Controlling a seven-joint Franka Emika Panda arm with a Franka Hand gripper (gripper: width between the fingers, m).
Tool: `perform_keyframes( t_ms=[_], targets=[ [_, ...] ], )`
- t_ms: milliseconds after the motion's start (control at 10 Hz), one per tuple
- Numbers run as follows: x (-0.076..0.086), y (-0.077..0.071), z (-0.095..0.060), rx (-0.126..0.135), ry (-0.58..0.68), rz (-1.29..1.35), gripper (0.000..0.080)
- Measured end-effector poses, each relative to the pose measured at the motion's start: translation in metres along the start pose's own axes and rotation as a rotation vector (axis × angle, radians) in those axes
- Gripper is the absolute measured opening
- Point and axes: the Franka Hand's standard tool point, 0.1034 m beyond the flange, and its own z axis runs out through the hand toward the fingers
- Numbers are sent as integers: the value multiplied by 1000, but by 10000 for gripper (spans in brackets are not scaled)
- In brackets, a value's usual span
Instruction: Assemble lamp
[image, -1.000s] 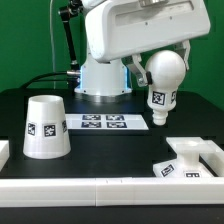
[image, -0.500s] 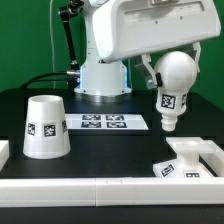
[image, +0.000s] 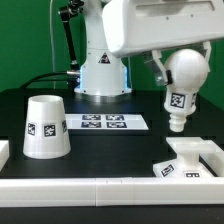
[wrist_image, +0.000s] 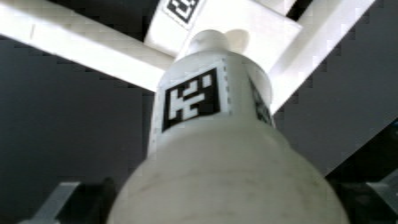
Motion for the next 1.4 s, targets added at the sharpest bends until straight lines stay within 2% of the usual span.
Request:
perform_keyframes(
  t_ms=[400,700,1400],
  targets=[
    [3,1,1,-4,-1,39,579],
    [4,-1,13,-21,18,48,579],
    [2,-12,21,-8,6,59,579]
  ],
)
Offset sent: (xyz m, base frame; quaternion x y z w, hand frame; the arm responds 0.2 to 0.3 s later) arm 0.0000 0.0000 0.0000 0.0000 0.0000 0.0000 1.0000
